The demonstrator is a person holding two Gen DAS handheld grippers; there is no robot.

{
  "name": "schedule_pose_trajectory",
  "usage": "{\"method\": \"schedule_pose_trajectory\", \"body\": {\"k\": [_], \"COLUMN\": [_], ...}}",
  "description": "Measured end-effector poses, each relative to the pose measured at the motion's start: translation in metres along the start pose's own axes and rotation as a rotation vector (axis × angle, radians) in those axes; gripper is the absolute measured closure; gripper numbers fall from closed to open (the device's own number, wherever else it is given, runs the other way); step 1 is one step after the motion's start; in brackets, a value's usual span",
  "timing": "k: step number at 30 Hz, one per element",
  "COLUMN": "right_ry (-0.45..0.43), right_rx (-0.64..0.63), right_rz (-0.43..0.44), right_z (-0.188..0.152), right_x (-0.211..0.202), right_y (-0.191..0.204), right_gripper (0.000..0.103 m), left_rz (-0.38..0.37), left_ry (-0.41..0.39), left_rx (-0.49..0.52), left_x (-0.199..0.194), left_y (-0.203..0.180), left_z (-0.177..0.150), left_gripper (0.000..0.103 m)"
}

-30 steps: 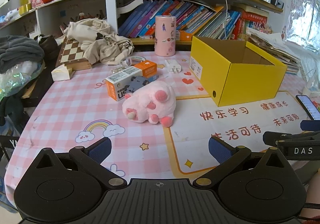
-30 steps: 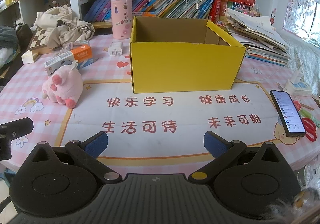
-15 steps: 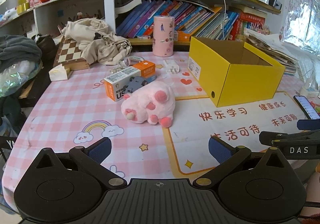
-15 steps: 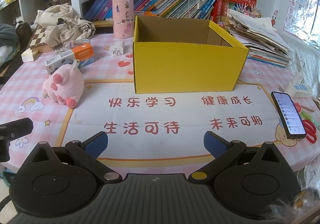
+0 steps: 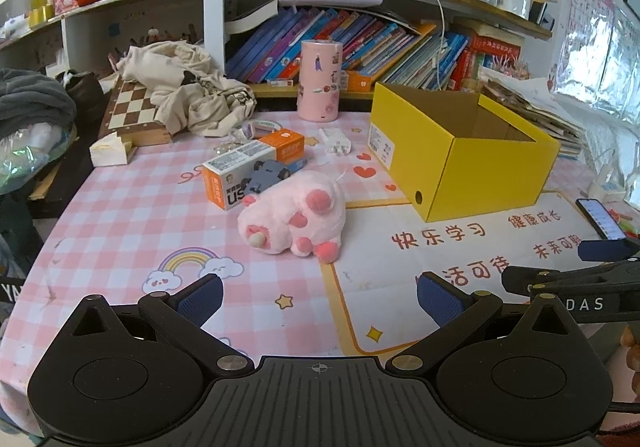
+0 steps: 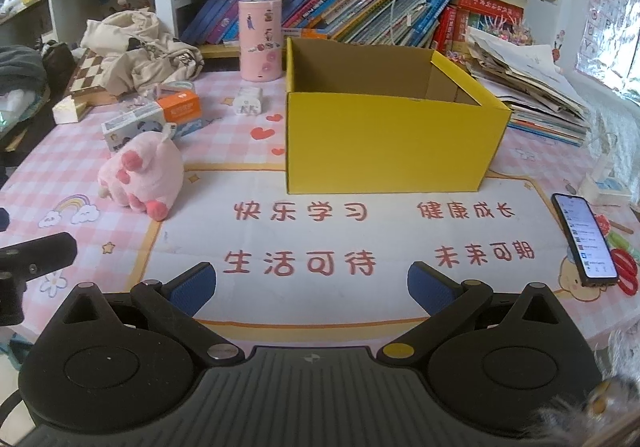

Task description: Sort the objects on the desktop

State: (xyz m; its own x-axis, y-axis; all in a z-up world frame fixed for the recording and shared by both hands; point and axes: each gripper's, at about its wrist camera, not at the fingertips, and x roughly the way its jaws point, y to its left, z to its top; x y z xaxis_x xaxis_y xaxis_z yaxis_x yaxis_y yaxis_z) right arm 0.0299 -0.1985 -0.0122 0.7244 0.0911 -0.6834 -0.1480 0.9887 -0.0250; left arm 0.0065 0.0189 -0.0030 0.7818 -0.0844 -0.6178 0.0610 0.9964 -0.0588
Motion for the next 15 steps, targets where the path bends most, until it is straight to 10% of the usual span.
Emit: {"method": "schedule_pose_trajectory", "body": {"k": [15], "right_ry": [0.011], "right_rx": [-0.007], "right_rz": [0.036], "right_z": [0.0042], "right_x": [-0.0004], "right_y": [0.0103], "right_gripper": [0.0], "left_rz": [-0.051], "left_ry": [-0.011], "left_rx": [0.006], "left_x": [-0.0007], "left_y": [0.0064], "left_z": [-0.0016], "left_gripper": [0.0]}}
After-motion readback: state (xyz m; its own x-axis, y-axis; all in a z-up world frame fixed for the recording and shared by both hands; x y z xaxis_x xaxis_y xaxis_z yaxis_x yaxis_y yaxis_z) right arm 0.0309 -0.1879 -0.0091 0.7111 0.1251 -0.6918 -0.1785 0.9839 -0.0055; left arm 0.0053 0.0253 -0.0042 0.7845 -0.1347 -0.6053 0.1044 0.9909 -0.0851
